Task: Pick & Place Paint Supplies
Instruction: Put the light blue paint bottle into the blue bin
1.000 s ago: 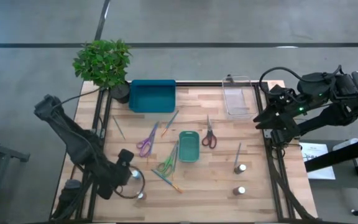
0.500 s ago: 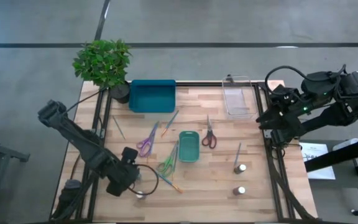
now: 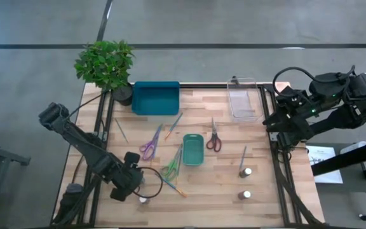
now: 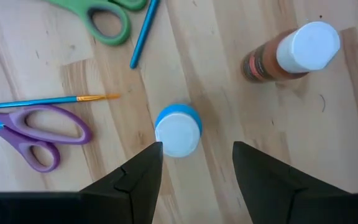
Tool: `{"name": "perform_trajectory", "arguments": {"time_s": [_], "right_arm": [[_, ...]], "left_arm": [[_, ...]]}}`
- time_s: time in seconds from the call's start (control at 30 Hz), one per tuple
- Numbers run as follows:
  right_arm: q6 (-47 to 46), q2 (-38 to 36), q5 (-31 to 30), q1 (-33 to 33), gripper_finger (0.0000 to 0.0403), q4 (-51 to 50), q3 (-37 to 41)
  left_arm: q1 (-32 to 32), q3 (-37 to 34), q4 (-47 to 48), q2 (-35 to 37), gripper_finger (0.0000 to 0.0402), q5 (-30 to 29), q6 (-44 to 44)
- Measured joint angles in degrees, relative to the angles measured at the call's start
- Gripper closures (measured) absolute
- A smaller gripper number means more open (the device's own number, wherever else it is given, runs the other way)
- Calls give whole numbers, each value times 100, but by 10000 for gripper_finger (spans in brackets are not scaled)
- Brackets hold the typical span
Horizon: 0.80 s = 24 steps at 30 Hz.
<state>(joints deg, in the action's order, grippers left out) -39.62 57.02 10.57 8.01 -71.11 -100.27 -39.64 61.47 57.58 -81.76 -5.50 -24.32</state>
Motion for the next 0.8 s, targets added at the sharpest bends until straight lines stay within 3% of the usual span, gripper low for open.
{"name": "perform_trajectory", "arguments": {"time_s": [0.8], "right_arm": [[-19, -44, 20, 0, 211, -11, 0]], "left_arm": [[67, -310, -396, -52, 202, -245, -155]]}}
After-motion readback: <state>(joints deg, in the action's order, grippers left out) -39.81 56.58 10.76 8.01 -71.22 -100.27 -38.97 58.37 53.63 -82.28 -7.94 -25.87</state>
